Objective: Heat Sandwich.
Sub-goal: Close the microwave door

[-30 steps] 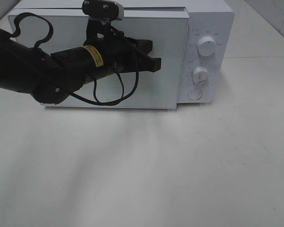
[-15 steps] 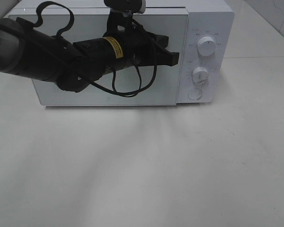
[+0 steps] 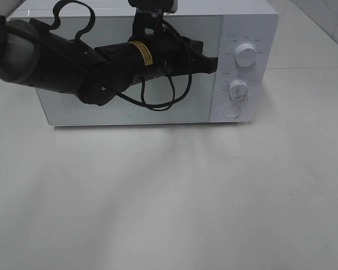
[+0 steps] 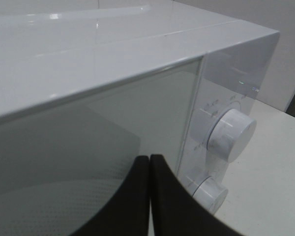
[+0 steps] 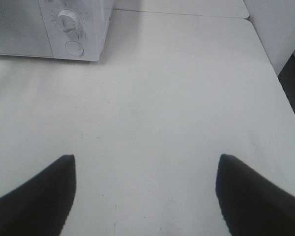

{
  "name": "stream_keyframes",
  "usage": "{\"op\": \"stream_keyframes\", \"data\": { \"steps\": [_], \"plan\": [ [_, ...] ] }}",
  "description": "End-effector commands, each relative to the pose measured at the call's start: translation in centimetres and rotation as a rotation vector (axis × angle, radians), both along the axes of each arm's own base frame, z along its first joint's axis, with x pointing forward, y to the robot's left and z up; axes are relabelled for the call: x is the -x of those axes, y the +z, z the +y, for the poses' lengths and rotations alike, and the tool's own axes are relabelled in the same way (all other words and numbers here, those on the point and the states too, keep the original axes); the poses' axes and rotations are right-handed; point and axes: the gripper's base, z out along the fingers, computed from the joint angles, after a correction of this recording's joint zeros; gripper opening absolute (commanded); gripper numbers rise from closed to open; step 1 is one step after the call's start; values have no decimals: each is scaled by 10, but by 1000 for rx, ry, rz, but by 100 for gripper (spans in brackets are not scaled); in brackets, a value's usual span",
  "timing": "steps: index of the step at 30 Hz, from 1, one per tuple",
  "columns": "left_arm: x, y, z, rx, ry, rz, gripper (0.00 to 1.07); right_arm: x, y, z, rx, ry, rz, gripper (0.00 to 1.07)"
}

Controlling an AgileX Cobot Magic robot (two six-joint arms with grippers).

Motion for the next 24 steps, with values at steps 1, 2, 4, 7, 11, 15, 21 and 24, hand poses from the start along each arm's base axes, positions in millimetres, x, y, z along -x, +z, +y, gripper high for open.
{"op": "stream_keyframes", "data": {
  "steps": [1,2,4,7,11,15,21,24],
  "plan": [
    [-13,8,10,20,57,9,0,3,-1,0,-11,-14,-29,76],
    [-11,9,10,-19,51,27,0,3,-1,0,-11,-14,-29,76],
    [-8,9,9,-39,44,38,0,3,-1,0,-11,-14,-29,76],
    [-2,16,8,-81,22,35,0,3,-1,0,-11,-14,-29,76],
    [5,20,10,-79,15,34,0,3,-1,0,-10,-13,-29,76],
    [18,15,16,-95,7,62,0,3,-1,0,-10,-13,-29,76],
    [39,14,31,-122,3,92,0,3,-1,0,-10,-13,-29,76],
    [46,14,37,-137,5,109,0,3,-1,0,-10,-13,-29,76]
  ]
}}
